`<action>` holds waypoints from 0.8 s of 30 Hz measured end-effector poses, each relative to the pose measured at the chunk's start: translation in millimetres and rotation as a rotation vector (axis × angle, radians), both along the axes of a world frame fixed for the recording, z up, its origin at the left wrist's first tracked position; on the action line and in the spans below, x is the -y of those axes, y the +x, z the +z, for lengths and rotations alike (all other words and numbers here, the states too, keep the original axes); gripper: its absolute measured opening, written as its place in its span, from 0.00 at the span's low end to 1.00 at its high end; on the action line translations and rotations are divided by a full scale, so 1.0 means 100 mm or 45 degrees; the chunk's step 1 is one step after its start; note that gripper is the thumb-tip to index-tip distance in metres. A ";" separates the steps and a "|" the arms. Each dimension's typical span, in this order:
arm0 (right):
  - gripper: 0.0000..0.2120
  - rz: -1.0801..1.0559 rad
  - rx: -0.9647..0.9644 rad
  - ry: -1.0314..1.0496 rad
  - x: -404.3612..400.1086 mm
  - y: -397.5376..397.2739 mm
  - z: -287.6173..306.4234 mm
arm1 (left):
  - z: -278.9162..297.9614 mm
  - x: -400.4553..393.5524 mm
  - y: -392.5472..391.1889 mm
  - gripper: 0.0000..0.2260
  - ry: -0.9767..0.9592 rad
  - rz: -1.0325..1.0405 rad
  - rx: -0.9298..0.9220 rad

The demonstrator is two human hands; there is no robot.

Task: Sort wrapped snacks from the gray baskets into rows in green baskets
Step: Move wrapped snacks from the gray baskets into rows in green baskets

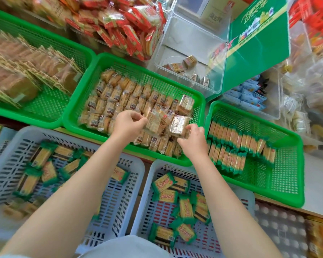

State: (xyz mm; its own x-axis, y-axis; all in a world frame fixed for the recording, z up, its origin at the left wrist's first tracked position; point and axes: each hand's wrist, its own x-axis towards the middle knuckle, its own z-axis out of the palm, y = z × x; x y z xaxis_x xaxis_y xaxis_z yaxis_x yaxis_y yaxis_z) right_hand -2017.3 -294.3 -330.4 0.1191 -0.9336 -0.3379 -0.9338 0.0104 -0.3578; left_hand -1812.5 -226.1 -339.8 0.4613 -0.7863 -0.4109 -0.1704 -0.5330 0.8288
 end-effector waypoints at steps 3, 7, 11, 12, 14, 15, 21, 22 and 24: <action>0.13 -0.006 -0.028 -0.063 -0.06 -0.01 -0.17 | -0.05 -0.05 0.13 0.06 -0.067 0.141 -0.018; 0.02 -0.061 -0.010 -0.138 -0.04 0.00 -0.18 | -0.15 -0.08 0.14 0.06 0.009 0.237 0.142; 0.04 -0.152 0.332 -0.205 0.02 0.01 0.04 | -0.26 -0.08 0.15 0.11 0.066 0.328 -0.010; 0.05 -0.177 0.425 -0.212 0.04 0.04 0.10 | -0.26 -0.06 0.16 0.15 0.068 0.317 -0.040; 0.09 -0.192 0.567 -0.220 0.08 0.12 0.19 | -0.25 -0.04 0.19 0.17 0.079 0.300 -0.039; 0.11 -0.179 0.608 -0.234 0.12 0.20 0.22 | -0.24 -0.03 0.20 0.16 0.082 0.318 -0.034; 0.07 -0.168 0.594 -0.132 0.31 0.80 0.01 | -0.21 -0.03 0.27 0.05 0.117 0.480 -0.008; 0.06 -0.186 0.537 -0.073 0.31 0.85 -0.05 | -0.22 -0.04 0.25 0.04 0.135 0.460 0.002; 0.05 -0.211 0.415 -0.029 0.30 0.89 -0.14 | -0.22 -0.05 0.20 0.03 0.168 0.408 0.018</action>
State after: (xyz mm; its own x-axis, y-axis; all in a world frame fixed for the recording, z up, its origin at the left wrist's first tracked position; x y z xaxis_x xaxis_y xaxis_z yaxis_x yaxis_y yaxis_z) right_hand -1928.7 -324.7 -344.4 0.0639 -0.9562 -0.2858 -0.7570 0.1402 -0.6382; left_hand -1792.7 -221.1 -361.5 0.6827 -0.5412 -0.4910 0.0119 -0.6636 0.7480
